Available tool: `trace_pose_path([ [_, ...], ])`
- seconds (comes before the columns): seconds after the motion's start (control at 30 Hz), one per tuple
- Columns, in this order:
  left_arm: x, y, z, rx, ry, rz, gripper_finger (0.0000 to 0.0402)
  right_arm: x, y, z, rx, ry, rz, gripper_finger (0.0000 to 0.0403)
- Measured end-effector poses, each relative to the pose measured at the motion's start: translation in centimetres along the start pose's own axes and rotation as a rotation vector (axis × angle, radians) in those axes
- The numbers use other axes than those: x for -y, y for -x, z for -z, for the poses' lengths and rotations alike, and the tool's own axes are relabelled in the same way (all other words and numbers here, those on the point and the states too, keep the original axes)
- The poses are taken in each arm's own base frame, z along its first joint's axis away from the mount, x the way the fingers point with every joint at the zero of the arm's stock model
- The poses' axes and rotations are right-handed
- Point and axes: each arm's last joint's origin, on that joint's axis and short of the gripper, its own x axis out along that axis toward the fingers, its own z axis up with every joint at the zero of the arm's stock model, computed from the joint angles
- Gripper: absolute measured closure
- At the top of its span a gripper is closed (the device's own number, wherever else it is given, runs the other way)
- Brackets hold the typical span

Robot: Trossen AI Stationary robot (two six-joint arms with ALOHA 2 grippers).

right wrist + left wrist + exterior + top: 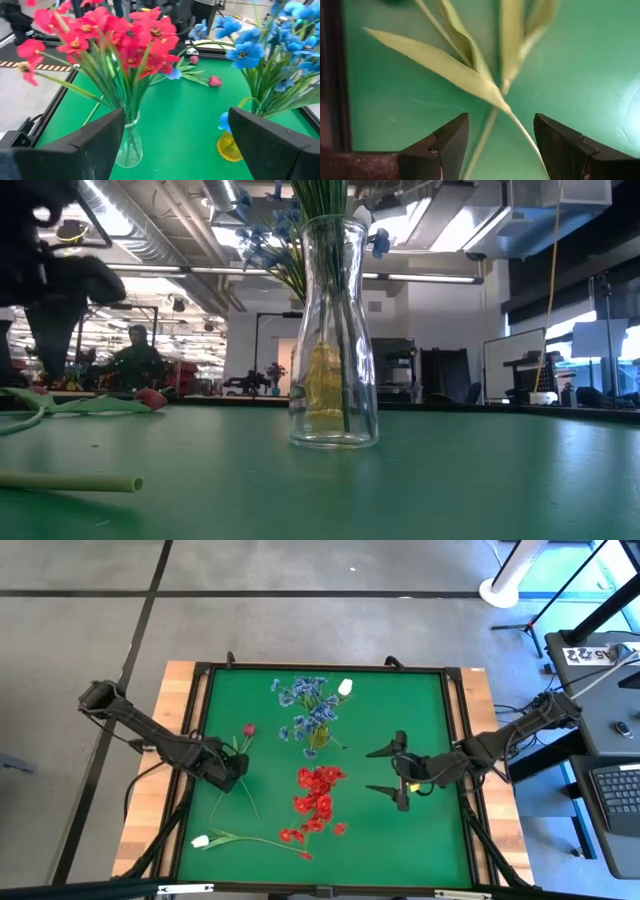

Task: Sort flowers into vase by color
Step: Put the left dark red flower into the transparent flower vase

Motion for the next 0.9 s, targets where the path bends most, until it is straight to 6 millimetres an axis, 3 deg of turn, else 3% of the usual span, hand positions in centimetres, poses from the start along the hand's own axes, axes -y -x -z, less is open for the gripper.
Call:
trace_pose_path([
  [0.27, 0.2, -1.3, -1.5, 0.059, 0.122, -0.027, 0.0184, -0.2, 0.0, 0.5, -0.013, 0.020, -0.008, 0.0049],
  [0.53, -1.3, -3.4, -2.5, -0.005, 0.194, -0.175, 0.0184, -0.3, -0.4, 1.9, -0.048, 0.023, -0.003, 0.0049],
  [0.77, -1.5, -3.7, -2.7, -0.004, 0.209, -0.183, 0.0185, -0.3, -0.5, 2.0, -0.049, 0.023, -0.003, 0.0049],
  [0.9, -1.5, -3.7, -2.7, -0.002, 0.209, -0.184, 0.0208, -0.3, -0.5, 2.0, -0.049, 0.023, -0.003, 0.0049],
])
